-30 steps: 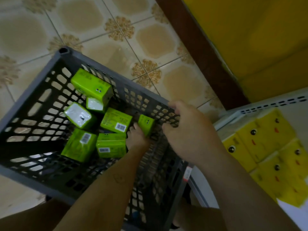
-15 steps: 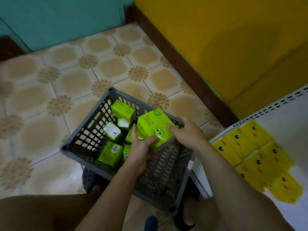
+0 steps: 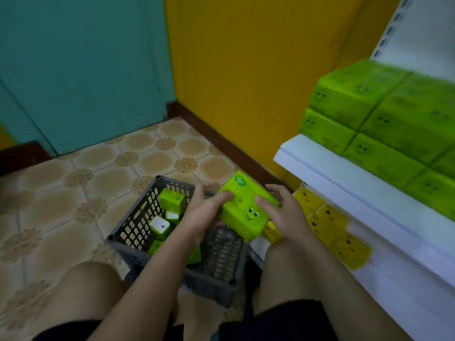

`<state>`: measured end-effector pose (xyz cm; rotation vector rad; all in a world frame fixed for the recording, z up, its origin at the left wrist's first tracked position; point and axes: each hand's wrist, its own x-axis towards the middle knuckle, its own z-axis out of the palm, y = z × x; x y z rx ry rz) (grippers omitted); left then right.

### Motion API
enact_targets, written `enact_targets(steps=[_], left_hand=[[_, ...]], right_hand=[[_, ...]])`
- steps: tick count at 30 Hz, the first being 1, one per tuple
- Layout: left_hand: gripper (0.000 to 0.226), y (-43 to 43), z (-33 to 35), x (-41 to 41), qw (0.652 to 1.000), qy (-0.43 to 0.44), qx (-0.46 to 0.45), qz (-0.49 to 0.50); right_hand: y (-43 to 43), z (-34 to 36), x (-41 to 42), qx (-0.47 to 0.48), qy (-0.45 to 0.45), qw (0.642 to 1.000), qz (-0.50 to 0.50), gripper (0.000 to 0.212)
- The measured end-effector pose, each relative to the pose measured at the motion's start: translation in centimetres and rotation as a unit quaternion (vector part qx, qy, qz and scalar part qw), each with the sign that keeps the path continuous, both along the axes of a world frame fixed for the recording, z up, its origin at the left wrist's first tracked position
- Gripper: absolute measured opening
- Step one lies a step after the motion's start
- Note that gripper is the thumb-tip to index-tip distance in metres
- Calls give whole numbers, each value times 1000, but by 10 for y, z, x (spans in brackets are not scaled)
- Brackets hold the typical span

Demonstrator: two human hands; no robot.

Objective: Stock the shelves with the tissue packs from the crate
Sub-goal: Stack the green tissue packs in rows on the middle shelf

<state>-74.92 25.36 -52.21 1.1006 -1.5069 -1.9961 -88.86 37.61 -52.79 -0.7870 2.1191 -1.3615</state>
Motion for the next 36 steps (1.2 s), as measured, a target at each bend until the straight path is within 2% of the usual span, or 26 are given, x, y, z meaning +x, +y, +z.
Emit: enact_targets(steps=[3, 5, 7, 12, 16, 18, 21, 22, 23, 24, 25, 26, 27, 28, 29, 33, 36], left_hand=[[18, 39, 23, -11, 998, 18, -47, -33], [12, 64, 40, -20, 996, 32, -66, -57], [10, 90, 60, -32, 992, 61, -75, -85], [40, 149, 108, -70, 969, 119, -94, -194], [44, 195, 138, -103, 942, 141, -119, -282], [40, 215, 152, -119, 922, 138, -173, -317], [29, 226, 162, -148, 896, 145, -322, -269], [31, 225, 163, -157, 878, 151, -383, -245], [37, 223, 165, -166, 841, 136, -474, -225], [46, 221, 166, -175, 777, 92, -587, -207], [57, 220, 166, -183, 699, 32, -688, -192], [65, 220, 166, -190, 632, -26, -753, -183], [71, 219, 165, -197, 588, -71, -785, -184], [73, 218, 165, -204, 564, -102, -797, -189], [74, 215, 163, -210, 555, -122, -800, -193], [73, 202, 153, -224, 549, -159, -791, -217], [71, 194, 151, -227, 531, -152, -804, -222]], right_hand=[[48, 29, 11, 44, 205, 978, 3, 64], [77, 54, 20, 92, 288, 953, 14, 95], [105, 79, 24, 147, 342, 928, 7, 110], [178, 124, 12, 172, 403, 895, -87, 105], [241, 156, -8, 181, 433, 867, -166, 101], [272, 170, -20, 188, 429, 863, -187, 98], [318, 188, -44, 195, 414, 861, -223, 95], [331, 193, -56, 199, 404, 860, -238, 94], [342, 196, -72, 203, 393, 861, -251, 94], [350, 198, -90, 206, 377, 865, -260, 94], [356, 199, -111, 208, 360, 871, -262, 95], [359, 198, -132, 211, 346, 877, -260, 96], [361, 196, -153, 218, 335, 880, -256, 95], [359, 194, -173, 228, 326, 883, -251, 95], [356, 193, -190, 238, 319, 885, -241, 95], [335, 196, -243, 236, 310, 899, -200, 96], [320, 201, -273, 256, 318, 896, -176, 91]])
